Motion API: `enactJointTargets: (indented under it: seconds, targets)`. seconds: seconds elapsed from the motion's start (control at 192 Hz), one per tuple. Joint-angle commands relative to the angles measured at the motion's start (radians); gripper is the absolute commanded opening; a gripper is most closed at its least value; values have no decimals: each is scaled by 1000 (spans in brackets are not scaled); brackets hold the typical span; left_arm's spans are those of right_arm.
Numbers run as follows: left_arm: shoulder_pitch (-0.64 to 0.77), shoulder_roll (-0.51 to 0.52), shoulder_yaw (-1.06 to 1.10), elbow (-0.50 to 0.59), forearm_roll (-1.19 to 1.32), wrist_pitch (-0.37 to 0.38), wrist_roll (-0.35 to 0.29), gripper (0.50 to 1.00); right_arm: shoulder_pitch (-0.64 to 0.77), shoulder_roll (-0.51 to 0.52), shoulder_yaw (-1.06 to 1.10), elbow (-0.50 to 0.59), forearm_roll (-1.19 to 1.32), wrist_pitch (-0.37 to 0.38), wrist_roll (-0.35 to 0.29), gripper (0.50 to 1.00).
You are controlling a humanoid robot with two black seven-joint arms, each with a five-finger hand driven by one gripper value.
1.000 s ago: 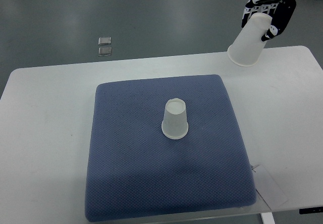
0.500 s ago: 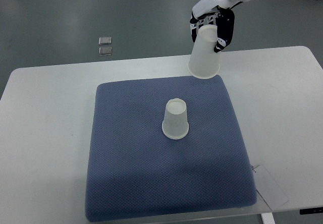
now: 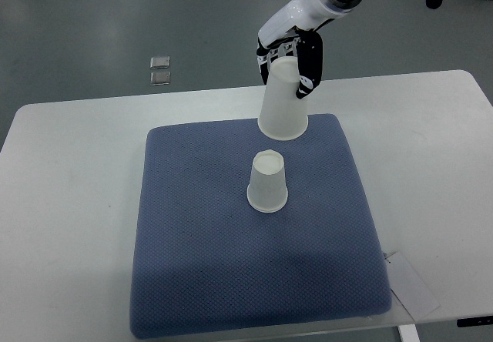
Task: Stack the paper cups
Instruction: 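Lower the held cup onto the upside-down cup on the mat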
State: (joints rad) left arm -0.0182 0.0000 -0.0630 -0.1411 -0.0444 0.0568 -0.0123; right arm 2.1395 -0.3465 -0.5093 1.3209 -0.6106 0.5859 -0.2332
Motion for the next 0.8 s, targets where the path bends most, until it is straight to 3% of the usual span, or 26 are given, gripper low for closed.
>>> enactJointTargets:
  seconds: [0.0, 0.797]
  targets:
    - [0, 0, 0, 0, 0, 0, 0, 1000, -3, 7, 5, 3, 35, 2, 0, 695]
    - [0, 0, 0, 0, 0, 0, 0, 1000, -135, 38, 35, -3, 51, -101, 2, 693]
